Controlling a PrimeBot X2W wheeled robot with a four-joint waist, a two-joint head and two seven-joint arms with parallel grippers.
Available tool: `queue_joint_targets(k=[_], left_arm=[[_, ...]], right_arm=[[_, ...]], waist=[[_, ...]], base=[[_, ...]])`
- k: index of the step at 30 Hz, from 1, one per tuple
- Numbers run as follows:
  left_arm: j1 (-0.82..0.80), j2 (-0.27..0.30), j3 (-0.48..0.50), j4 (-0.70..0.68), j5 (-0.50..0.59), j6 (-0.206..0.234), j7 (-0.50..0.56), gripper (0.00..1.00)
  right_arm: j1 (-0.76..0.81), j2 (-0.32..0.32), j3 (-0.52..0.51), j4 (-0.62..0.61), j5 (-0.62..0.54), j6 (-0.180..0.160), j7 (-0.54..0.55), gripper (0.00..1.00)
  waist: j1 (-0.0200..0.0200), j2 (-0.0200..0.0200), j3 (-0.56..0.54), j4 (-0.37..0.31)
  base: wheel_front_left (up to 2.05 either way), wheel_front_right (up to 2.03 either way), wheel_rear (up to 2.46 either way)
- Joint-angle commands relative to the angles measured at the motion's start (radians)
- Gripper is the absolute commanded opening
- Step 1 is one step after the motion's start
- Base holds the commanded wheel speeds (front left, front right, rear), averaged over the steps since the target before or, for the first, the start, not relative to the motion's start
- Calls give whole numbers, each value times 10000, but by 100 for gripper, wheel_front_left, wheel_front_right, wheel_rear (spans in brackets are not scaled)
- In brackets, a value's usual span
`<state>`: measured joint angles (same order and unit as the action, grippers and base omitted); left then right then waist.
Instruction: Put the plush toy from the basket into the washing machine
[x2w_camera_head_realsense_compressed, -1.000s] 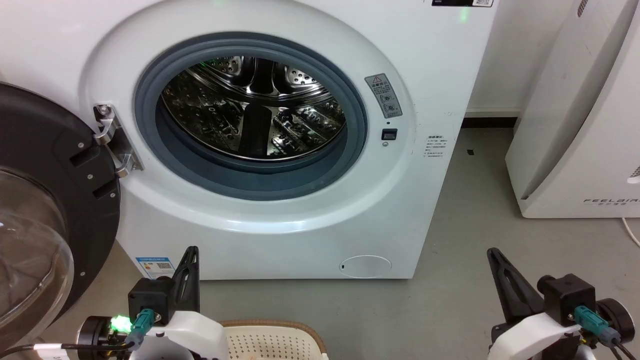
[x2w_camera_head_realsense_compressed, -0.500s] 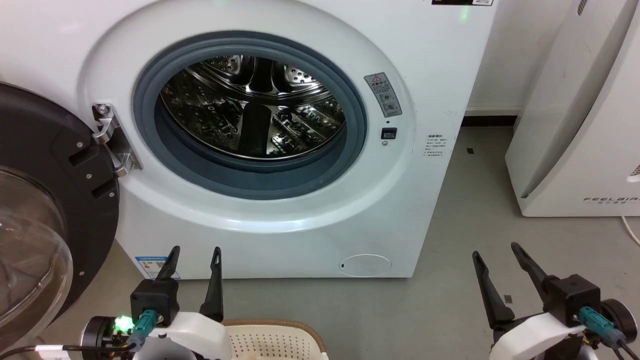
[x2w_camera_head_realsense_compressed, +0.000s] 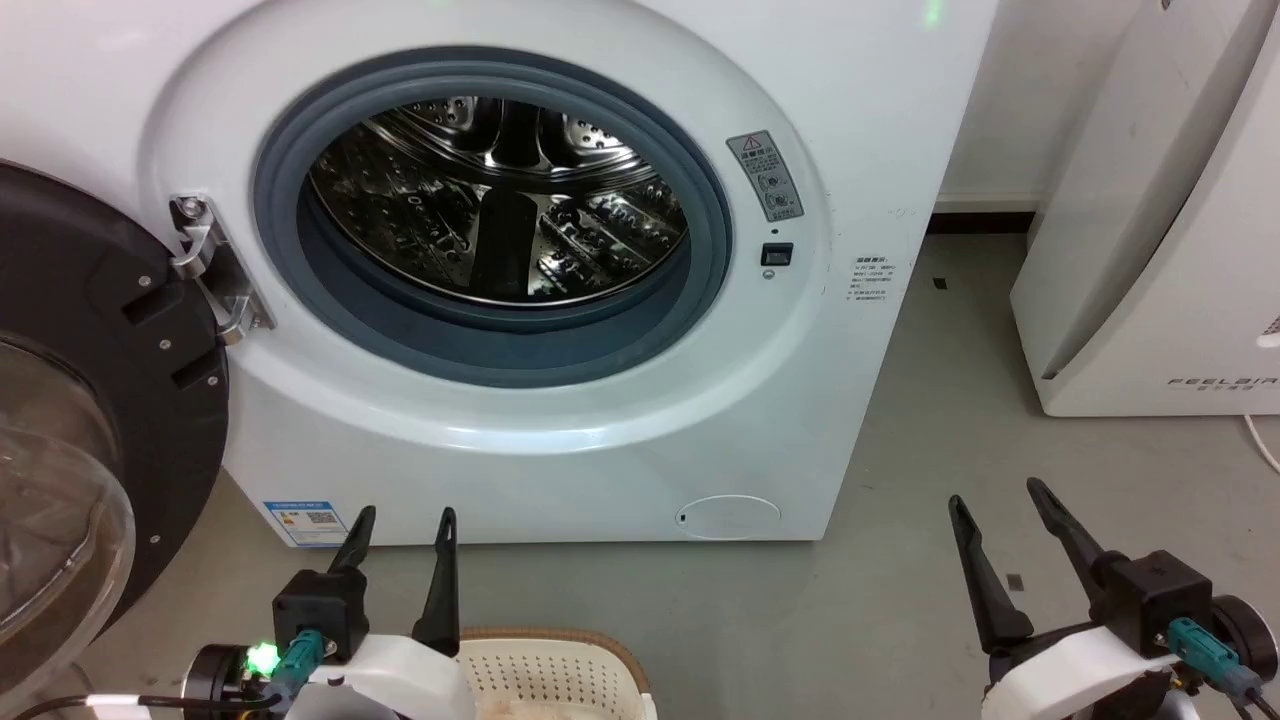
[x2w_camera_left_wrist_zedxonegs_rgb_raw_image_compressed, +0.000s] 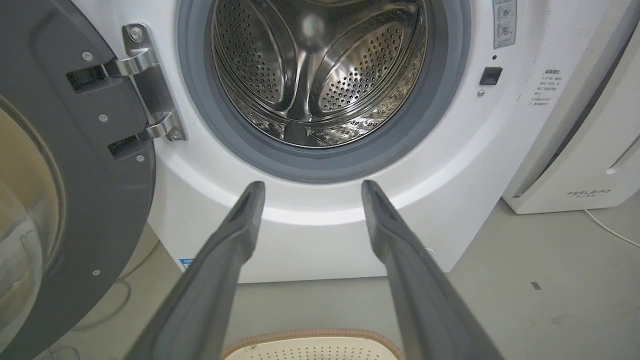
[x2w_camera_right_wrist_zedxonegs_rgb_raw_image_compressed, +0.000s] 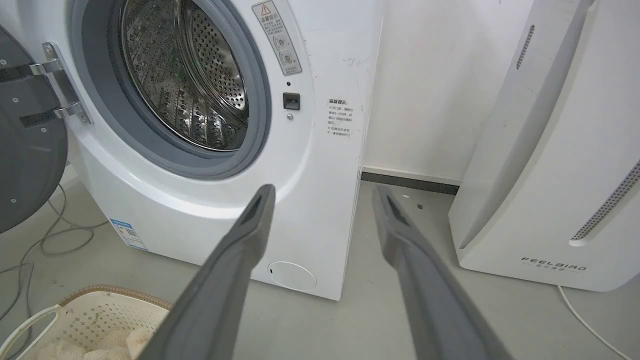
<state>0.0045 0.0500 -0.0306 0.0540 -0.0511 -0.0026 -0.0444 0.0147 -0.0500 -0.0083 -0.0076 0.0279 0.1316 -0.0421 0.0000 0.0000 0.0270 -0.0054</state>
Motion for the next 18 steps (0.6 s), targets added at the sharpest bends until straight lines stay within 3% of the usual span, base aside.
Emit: queue_joint_targets(k=[1,18], left_arm=[[-74,2,-56,112,-94,6,-90,100],[-776,2,-289,1659,-348,-128,-445,100]], right_arm=[[-15,-1,7,-56,61,-2,-114,100],[-294,-1,12,-237,259,-3,-469,100]], waist=[[0,0,48,-8],[0,0,990,-90]], base=[[0,0,0],[0,0,0]])
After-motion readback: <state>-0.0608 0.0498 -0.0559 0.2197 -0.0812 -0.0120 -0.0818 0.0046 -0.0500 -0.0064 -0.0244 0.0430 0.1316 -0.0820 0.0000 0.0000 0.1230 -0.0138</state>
